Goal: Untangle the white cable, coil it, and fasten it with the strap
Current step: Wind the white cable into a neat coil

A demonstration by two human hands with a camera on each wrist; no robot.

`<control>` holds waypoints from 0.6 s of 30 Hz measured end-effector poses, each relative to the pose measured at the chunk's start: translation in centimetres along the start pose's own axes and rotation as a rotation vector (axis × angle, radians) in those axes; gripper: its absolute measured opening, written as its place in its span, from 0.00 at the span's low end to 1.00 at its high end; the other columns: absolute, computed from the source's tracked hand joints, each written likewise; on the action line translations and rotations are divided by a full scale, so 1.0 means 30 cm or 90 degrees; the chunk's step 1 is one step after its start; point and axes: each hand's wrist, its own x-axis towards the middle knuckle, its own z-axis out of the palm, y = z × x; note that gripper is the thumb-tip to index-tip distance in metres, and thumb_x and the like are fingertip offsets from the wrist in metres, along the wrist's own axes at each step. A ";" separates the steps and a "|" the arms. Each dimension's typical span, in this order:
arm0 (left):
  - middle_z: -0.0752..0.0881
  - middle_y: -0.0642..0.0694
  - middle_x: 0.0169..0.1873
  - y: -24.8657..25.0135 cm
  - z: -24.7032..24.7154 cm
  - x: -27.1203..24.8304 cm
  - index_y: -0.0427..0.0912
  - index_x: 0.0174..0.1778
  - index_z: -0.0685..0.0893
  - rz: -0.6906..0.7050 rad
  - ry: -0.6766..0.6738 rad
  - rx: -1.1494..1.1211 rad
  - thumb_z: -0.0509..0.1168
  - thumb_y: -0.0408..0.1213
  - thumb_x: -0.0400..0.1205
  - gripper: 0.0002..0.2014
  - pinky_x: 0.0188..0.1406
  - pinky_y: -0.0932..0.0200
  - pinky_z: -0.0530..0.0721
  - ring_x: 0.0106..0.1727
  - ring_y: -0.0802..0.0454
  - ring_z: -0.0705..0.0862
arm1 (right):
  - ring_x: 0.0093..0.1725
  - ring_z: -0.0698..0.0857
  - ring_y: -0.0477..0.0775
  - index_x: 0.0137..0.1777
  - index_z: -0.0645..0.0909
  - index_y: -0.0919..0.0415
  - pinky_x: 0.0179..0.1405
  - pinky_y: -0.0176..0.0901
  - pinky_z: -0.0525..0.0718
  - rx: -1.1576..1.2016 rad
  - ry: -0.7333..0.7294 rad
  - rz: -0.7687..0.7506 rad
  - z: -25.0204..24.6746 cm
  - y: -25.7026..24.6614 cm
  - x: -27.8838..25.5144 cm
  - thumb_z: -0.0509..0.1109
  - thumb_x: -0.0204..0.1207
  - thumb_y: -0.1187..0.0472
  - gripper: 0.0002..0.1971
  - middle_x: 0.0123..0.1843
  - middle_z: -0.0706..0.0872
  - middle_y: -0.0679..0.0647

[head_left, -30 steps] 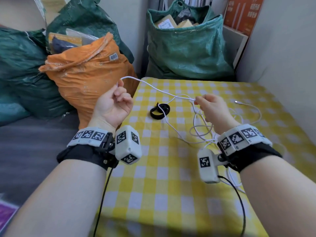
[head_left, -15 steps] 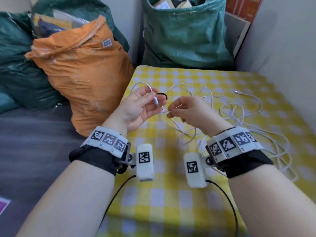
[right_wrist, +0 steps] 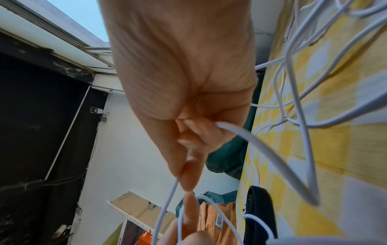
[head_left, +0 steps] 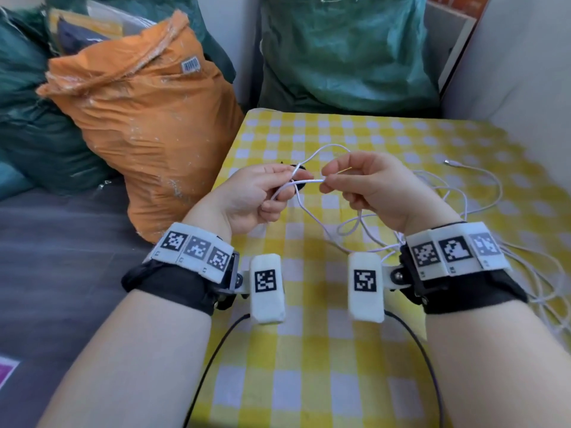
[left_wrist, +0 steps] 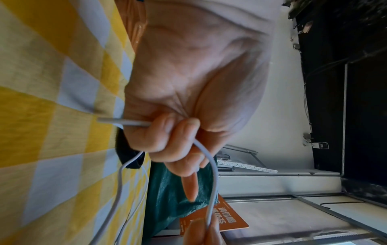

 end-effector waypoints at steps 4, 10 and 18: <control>0.71 0.50 0.24 0.009 0.004 0.048 0.41 0.45 0.82 -0.038 -0.043 0.051 0.52 0.45 0.88 0.17 0.18 0.66 0.60 0.18 0.58 0.64 | 0.21 0.70 0.41 0.37 0.82 0.56 0.22 0.29 0.69 -0.022 0.057 -0.042 0.007 0.003 0.052 0.70 0.75 0.71 0.09 0.33 0.87 0.55; 0.70 0.50 0.23 0.057 0.027 0.118 0.45 0.39 0.80 -0.028 -0.075 0.118 0.52 0.51 0.87 0.18 0.19 0.66 0.60 0.19 0.58 0.62 | 0.20 0.74 0.40 0.37 0.78 0.55 0.22 0.31 0.71 -0.111 0.082 -0.111 0.019 0.002 0.108 0.76 0.71 0.66 0.09 0.28 0.85 0.52; 0.63 0.55 0.19 0.054 0.010 0.168 0.41 0.42 0.77 0.015 -0.130 0.097 0.56 0.45 0.82 0.11 0.17 0.67 0.54 0.16 0.63 0.58 | 0.20 0.72 0.43 0.42 0.79 0.57 0.20 0.32 0.71 -0.069 0.045 -0.096 -0.079 0.009 0.119 0.77 0.70 0.68 0.09 0.32 0.80 0.50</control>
